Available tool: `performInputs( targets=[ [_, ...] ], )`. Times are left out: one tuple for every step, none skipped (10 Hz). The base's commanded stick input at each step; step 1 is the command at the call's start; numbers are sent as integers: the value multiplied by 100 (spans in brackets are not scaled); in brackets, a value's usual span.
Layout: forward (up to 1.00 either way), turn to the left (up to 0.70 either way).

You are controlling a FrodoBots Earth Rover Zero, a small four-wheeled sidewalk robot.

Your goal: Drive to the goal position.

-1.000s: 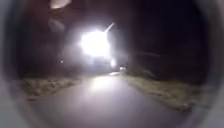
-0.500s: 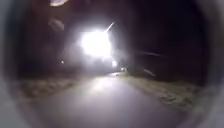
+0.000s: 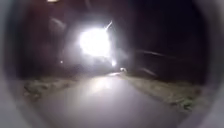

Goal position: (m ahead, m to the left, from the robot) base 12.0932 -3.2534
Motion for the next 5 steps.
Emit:
performInputs(
  targets=[
    [100,0],
    [100,0],
    [100,0],
    [100,20],
    [100,28]
  ],
)
